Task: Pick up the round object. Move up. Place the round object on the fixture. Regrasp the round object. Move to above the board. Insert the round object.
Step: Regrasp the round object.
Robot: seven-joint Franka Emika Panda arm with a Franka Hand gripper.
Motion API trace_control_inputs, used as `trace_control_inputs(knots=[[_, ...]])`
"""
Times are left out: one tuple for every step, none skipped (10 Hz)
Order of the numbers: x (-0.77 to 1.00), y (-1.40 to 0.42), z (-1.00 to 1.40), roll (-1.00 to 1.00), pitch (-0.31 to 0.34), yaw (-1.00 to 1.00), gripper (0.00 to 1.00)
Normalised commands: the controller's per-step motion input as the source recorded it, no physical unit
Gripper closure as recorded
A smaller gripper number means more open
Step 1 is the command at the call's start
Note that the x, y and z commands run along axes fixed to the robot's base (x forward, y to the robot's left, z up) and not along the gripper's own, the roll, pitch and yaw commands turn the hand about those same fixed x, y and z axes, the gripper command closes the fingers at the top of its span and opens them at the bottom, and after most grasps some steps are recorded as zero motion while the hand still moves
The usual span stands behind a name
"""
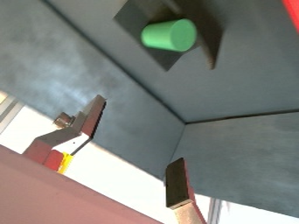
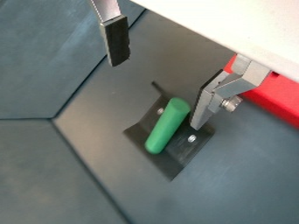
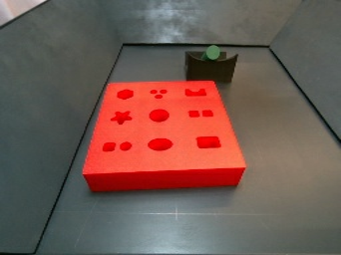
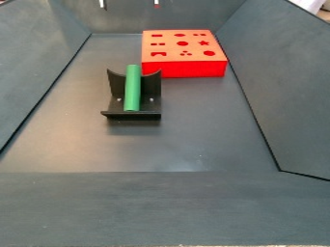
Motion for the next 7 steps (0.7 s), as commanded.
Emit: trace_control_inputs(knots=[[0.08, -0.03, -0.02, 1.00, 0.073, 0.07, 0.00], [0.09, -0.04, -0.01, 1.00, 0.108, 0.09, 0.00], [0.09, -0.04, -0.02, 0.94, 0.129, 0.11, 0.00], [0.09, -0.04, -0.02, 0.75, 0.126, 0.12, 0.00], [0.10, -0.04, -0.02, 0.49, 0.113, 0.14, 0.00], [0.09, -0.03, -0.01, 0.32, 0.101, 0.15, 0.00], [0.08, -0.02, -0.01, 0.21, 0.079, 0.16, 0.00]])
